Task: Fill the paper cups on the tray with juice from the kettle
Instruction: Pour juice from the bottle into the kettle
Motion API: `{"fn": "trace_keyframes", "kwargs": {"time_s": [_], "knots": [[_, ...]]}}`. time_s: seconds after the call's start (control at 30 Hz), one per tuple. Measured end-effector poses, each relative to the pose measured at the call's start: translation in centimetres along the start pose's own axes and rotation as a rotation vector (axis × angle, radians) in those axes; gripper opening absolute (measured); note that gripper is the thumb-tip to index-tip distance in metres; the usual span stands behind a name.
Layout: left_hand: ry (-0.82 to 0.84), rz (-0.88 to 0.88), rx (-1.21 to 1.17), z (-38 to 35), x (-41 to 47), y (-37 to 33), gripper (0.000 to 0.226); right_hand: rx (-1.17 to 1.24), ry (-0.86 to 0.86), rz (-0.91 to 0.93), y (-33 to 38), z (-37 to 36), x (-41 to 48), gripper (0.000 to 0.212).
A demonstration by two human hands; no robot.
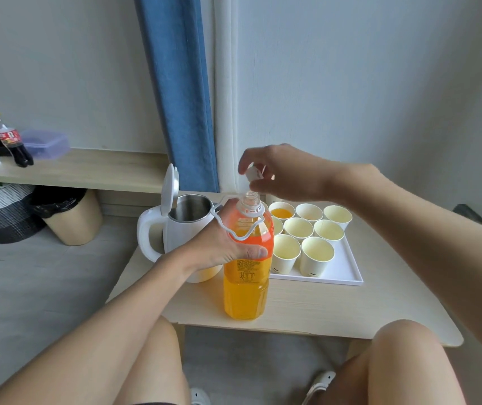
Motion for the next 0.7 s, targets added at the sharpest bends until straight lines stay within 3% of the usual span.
{"fn": "trace_keyframes", "kwargs": {"time_s": [0.13,0.23,0.3,0.4,0.47,0.7], "knots": [[-0.126,-0.027,-0.178,-1.2,-1.2,2.2,0.106,0.295,-0.255,-0.195,-4.3,-4.0,-3.4,0.025],[-0.239,0.024,-0.159,-2.7,-2.9,5.4,0.123,0.467,-0.376,-0.427,-8.0,-9.3,-6.4,0.018],[-0.278,0.052,-0.133,-3.8,-3.5,7.4,0.126,0.514,-0.361,-0.567,-9.5,-13.2,-8.6,0.015],[-0.300,0.040,-0.118,-4.6,-3.1,8.3,0.113,0.490,-0.264,-0.669,-10.9,-18.9,-11.2,0.012],[-0.292,0.031,-0.102,-4.3,-2.4,8.6,0.105,0.505,-0.233,-0.709,-11.5,-21.6,-12.3,0.013],[-0.216,0.068,-0.069,-3.3,-1.8,9.5,0.115,0.387,-0.211,-0.748,-13.5,-26.8,-13.6,0.017]]}}
Point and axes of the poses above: each hand's wrist, its own x-axis towards the middle knuckle, its own z-axis out of the back of the hand, y = z × x, the point moved 2 cm from there along x, towards the middle knuckle, and after that the axes turned 7 degrees about -y, right-handed, at the moved point
